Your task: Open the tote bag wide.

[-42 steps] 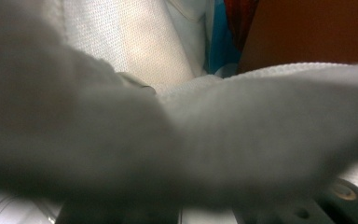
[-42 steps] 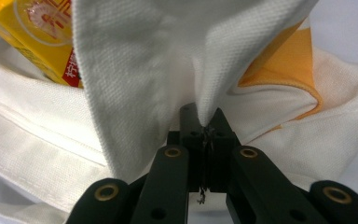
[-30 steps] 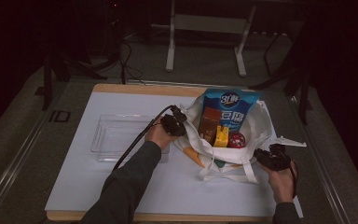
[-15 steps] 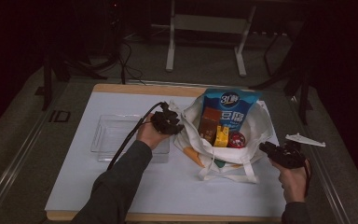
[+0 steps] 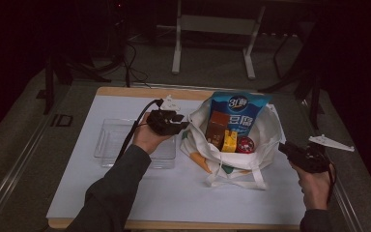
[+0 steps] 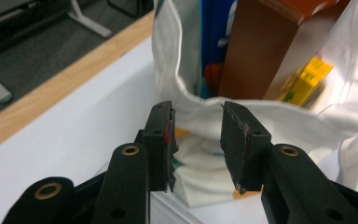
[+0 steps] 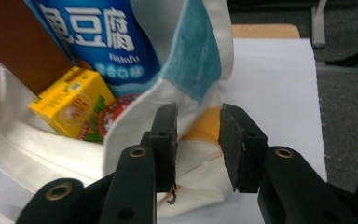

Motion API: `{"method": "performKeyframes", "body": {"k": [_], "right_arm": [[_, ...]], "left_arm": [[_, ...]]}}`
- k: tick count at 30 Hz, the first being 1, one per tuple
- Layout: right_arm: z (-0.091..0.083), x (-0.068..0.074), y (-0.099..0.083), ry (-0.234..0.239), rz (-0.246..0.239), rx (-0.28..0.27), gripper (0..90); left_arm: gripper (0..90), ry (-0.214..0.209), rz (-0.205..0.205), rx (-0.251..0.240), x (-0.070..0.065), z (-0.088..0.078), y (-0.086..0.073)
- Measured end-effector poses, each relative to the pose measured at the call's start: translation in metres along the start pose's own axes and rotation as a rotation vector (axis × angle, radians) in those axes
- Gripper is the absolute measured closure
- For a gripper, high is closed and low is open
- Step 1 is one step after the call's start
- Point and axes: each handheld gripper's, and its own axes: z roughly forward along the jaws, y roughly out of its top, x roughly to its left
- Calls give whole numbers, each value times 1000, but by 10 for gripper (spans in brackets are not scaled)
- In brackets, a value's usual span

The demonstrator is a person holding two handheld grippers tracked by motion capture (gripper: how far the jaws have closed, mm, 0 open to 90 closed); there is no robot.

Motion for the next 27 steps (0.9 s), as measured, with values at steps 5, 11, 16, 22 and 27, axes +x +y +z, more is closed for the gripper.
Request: {"method": "performKeyframes", "body": {"k": [5,11,16,22,27], "right_arm": [[-6,7,7,3,-20,-29,657],[-5,10,14,10,-34,-30,636],[1,9,15,13,-12,-49,730],[8,11,14,21,-19,-40,801],[14,11,14,18,-9,-40,806]], "left_arm": [[649,0,-1,-52,-4,-6,10],[653,20,2,-31,-6,4,18],[708,40,-5,7,-4,18,20],[769,61,-21,34,-1,30,18],[779,72,-19,59,1,37,16]]}}
